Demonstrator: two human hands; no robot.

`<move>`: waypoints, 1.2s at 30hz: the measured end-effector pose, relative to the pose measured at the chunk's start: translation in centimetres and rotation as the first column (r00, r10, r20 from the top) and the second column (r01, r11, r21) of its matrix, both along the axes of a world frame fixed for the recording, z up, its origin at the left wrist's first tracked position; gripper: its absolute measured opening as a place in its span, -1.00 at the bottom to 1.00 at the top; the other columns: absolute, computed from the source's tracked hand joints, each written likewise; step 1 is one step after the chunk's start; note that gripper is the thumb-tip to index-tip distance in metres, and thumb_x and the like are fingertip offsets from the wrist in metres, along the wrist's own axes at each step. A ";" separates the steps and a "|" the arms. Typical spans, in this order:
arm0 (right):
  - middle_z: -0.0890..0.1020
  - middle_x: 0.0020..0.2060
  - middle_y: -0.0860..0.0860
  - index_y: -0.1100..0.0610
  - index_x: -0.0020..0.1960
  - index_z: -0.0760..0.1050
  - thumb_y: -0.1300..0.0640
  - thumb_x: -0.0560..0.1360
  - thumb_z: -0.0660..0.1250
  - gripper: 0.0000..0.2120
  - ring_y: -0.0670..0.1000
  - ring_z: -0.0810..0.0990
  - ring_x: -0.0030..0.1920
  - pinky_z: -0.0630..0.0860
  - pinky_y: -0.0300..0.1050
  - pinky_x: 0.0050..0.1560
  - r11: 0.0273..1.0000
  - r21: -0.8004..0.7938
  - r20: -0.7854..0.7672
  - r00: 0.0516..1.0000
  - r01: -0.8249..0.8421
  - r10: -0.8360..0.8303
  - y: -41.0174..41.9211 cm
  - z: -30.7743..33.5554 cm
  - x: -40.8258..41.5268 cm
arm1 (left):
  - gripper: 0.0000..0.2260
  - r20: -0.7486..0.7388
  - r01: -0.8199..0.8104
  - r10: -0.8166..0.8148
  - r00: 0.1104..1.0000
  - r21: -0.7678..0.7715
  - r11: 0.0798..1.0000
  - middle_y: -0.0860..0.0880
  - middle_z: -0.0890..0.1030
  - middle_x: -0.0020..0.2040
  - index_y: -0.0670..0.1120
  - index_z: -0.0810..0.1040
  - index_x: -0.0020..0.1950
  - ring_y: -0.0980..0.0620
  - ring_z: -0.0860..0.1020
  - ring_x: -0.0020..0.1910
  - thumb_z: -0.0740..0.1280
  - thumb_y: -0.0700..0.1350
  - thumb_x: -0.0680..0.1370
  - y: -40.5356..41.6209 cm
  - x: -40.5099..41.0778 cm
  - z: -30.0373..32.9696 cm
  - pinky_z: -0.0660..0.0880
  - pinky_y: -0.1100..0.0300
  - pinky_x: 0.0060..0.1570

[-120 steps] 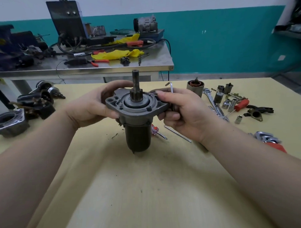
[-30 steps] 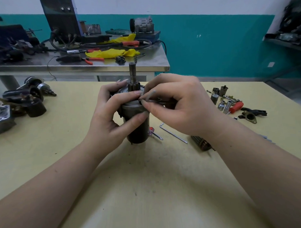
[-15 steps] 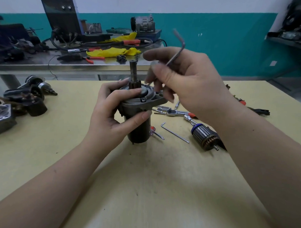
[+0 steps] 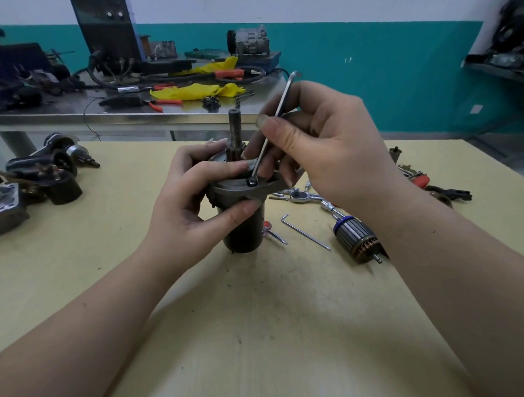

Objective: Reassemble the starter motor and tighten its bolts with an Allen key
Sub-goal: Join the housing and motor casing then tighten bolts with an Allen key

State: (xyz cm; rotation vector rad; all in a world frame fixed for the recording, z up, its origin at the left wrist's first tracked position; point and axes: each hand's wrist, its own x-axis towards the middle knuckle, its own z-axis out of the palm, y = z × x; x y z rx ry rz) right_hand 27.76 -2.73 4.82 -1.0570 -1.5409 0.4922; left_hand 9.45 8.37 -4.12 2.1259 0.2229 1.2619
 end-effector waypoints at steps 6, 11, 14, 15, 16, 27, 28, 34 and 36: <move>0.76 -0.18 0.09 0.04 0.05 0.50 0.25 0.69 0.30 -0.87 0.13 0.73 -0.28 0.54 -0.14 -0.39 1.000 0.016 0.056 0.998 -0.017 0.016 0.1 -0.1 -0.2 | -0.62 0.016 0.016 -0.016 1.000 -0.018 1.000 -0.30 0.41 0.40 0.05 0.60 0.31 -0.30 0.42 0.55 0.55 -0.06 0.51 0.2 0.1 -0.1 0.52 -0.35 0.38; 0.74 -0.17 0.09 0.01 0.07 0.51 0.26 0.70 0.26 -0.84 0.12 0.70 -0.30 0.55 -0.14 -0.36 1.000 0.013 0.111 0.994 -0.011 0.009 -0.1 0.0 -0.4 | -0.66 -0.002 0.015 -0.015 1.000 0.005 1.000 -0.27 0.42 0.41 0.04 0.63 0.27 -0.31 0.41 0.55 0.55 -0.07 0.52 0.2 0.0 -0.2 0.50 -0.39 0.39; 0.73 -0.16 0.09 0.01 0.10 0.52 0.27 0.70 0.22 -0.81 0.12 0.68 -0.27 0.56 -0.15 -0.32 1.000 0.001 0.153 0.988 -0.012 0.012 -0.2 0.1 -0.5 | -0.62 0.005 0.010 -0.010 1.000 0.000 1.000 -0.23 0.42 0.39 0.04 0.58 0.30 -0.31 0.41 0.54 0.54 -0.07 0.51 0.1 0.1 -0.1 0.50 -0.38 0.38; 0.73 -0.15 0.09 0.01 0.11 0.52 0.28 0.71 0.22 -0.80 0.11 0.69 -0.26 0.56 -0.16 -0.31 1.000 -0.004 0.161 0.987 -0.005 0.005 -0.2 0.1 -0.5 | -0.62 0.003 0.005 -0.005 1.000 -0.004 1.000 -0.24 0.42 0.39 0.04 0.58 0.31 -0.31 0.42 0.54 0.54 -0.07 0.51 0.1 0.1 0.0 0.51 -0.38 0.38; 0.74 -0.16 0.08 0.01 0.10 0.53 0.28 0.70 0.23 -0.80 0.11 0.69 -0.26 0.56 -0.17 -0.31 1.000 -0.008 0.158 0.987 0.006 -0.005 -0.2 0.2 -0.6 | -0.62 0.000 0.000 0.000 1.000 -0.008 1.000 -0.24 0.42 0.39 0.03 0.59 0.31 -0.30 0.42 0.54 0.54 -0.06 0.51 0.1 0.0 -0.1 0.51 -0.37 0.37; 0.73 -0.24 0.03 0.03 0.02 0.60 0.13 0.60 0.48 -0.94 0.03 0.71 -0.30 0.52 -0.31 -0.36 0.994 0.029 0.022 0.994 0.109 -0.110 0.3 -0.3 -1.4 | -0.61 0.030 0.007 -0.007 1.000 -0.016 1.000 -0.27 0.44 0.38 0.15 0.66 0.32 -0.27 0.45 0.52 0.59 -0.05 0.51 0.6 0.4 -0.3 0.54 -0.34 0.36; 0.74 -0.20 0.05 0.04 0.11 0.61 0.16 0.63 0.42 -0.93 0.04 0.71 -0.28 0.53 -0.32 -0.34 0.996 0.026 0.031 0.996 0.083 -0.084 0.3 -0.2 -1.3 | -0.63 0.026 0.007 -0.006 1.000 -0.022 1.000 -0.27 0.44 0.39 0.09 0.65 0.30 -0.26 0.45 0.53 0.59 -0.04 0.51 0.7 0.4 -0.4 0.54 -0.33 0.36; 0.74 -0.22 -0.06 0.04 0.04 0.66 0.21 0.62 0.45 -0.92 -0.07 0.71 -0.27 0.53 -0.34 -0.33 0.992 0.008 0.046 0.990 0.130 -0.130 0.3 -0.1 -1.4 | -0.58 0.020 0.010 -0.010 1.000 0.006 1.000 -0.26 0.42 0.40 0.09 0.65 0.32 -0.31 0.44 0.53 0.62 0.03 0.48 1.0 0.3 -0.6 0.53 -0.37 0.36; 0.74 -0.25 -0.03 0.02 -0.05 0.64 0.18 0.59 0.49 -0.91 -0.06 0.69 -0.31 0.52 -0.34 -0.35 0.988 0.023 0.018 0.988 0.155 -0.156 0.5 -0.4 -1.8 | -0.51 0.021 0.009 -0.009 1.000 0.042 0.999 -0.25 0.41 0.41 0.24 0.63 0.35 -0.32 0.44 0.53 0.65 0.12 0.45 1.0 0.2 -0.5 0.52 -0.37 0.38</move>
